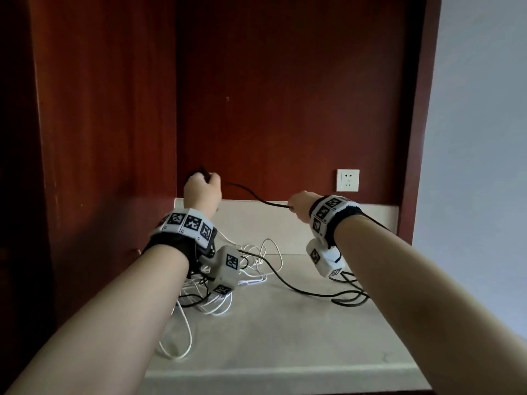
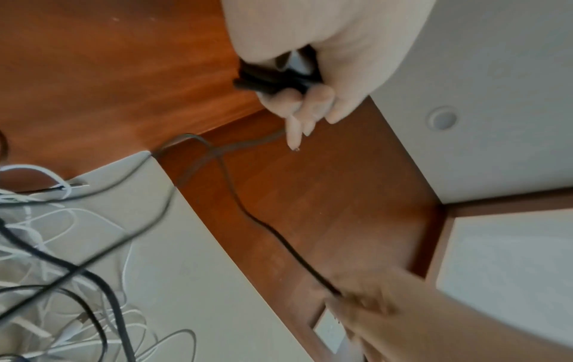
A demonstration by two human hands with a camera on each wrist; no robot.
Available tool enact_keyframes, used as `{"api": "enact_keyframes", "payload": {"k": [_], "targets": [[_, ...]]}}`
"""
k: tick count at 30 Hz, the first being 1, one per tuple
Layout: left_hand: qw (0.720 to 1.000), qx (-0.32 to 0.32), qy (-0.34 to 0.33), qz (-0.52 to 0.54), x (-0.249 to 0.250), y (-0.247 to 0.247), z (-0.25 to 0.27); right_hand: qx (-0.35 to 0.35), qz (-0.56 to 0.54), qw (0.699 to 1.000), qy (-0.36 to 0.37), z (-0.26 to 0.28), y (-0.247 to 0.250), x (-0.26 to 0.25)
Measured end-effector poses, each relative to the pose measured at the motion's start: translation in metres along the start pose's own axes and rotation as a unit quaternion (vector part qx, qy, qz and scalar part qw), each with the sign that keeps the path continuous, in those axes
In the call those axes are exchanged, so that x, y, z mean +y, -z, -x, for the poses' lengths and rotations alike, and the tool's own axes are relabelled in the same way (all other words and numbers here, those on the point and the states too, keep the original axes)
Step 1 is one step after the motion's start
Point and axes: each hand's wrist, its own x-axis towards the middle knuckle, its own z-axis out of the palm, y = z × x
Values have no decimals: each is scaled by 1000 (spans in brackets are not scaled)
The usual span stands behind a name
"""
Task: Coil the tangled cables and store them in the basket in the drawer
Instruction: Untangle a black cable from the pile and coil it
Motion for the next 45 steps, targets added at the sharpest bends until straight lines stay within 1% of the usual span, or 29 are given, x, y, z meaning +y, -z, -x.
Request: {"api": "enact_keyframes", "payload": {"k": [2, 3, 5, 8, 9, 11, 13, 15, 18, 19, 21, 24, 25, 26, 28, 30, 32, 34, 35, 36, 37, 38, 39, 40, 41, 42, 43, 44, 45], "targets": [[996, -75, -48, 16, 13, -11, 14, 30, -25, 998, 45, 5, 3, -18], [993, -104, -60, 18, 16, -18, 17, 55, -39, 995, 74, 7, 7, -25], [990, -131, -59, -4, 17, -28, 20, 113, -86, 981, 134, 9, 18, -36], [985, -157, -61, -40, 20, -29, 25, 177, -188, 949, 182, 14, 22, -37], [980, -178, -69, -51, 20, -28, 27, 188, -201, 943, 189, 17, 21, -37], [970, -218, -86, -71, 22, -28, 30, 196, -214, 942, 167, 18, 14, -32], [965, -227, -104, -85, 22, -28, 32, 164, -221, 954, 117, 20, 6, -24], [967, -212, -114, -84, 20, -27, 31, 108, -210, 970, 58, 18, -3, -10], [975, -172, -115, -77, 16, -19, 26, 57, -224, 972, -40, 20, -17, 18], [979, -149, -111, -81, 14, -15, 23, 37, -207, 975, -71, 23, -24, 30], [989, -86, -87, -83, 11, -5, 15, 1, -160, 978, -136, 21, -45, 65], [998, 8, -24, -49, 5, 10, 0, -35, -47, 973, -222, 12, -83, 121], [999, 30, -10, -35, 2, 15, -6, -45, -34, 968, -243, 22, -82, 127], [998, 53, 1, -24, -1, 18, -11, -48, -54, 963, -261, 37, -77, 126], [995, 95, 24, -12, -4, 24, -16, -35, -102, 951, -290, 63, -74, 127], [992, 121, 40, -7, -7, 27, -19, -54, -76, 946, -310, 70, -71, 130], [992, 118, 42, -11, -9, 25, -17, -94, -25, 940, -327, 84, -61, 122], [994, 101, 38, -11, -11, 20, -12, -144, 43, 950, -274, 84, -61, 117], [995, 91, 38, -12, -12, 15, -8, -149, 81, 955, -241, 82, -60, 115], [996, 81, 37, -16, -12, 11, -5, -140, 107, 961, -213, 79, -57, 110], [997, 70, 36, -18, -11, 8, -1, -123, 104, 967, -196, 71, -52, 105], [997, 61, 35, -18, -11, 4, 2, -94, 76, 975, -185, 63, -42, 100], [998, 55, 35, -19, -10, 1, 4, -50, 16, 981, -186, 54, -27, 93], [998, 52, 33, -21, -9, -1, 5, 39, -51, 982, -177, 39, -11, 92], [998, 49, 30, -23, -9, -2, 6, 145, -114, 970, -158, 30, 10, 87], [998, 52, 25, -21, -7, -3, 7, 250, -159, 948, -113, 23, 32, 82], [998, 59, 20, -15, -7, -4, 7, 332, -181, 924, -54, 24, 55, 75], [997, 70, 14, -6, -7, -4, 8, 380, -179, 907, -4, 24, 69, 72], [997, 81, 10, 1, -8, -5, 9, 397, -177, 900, 27, 26, 79, 70]]}}
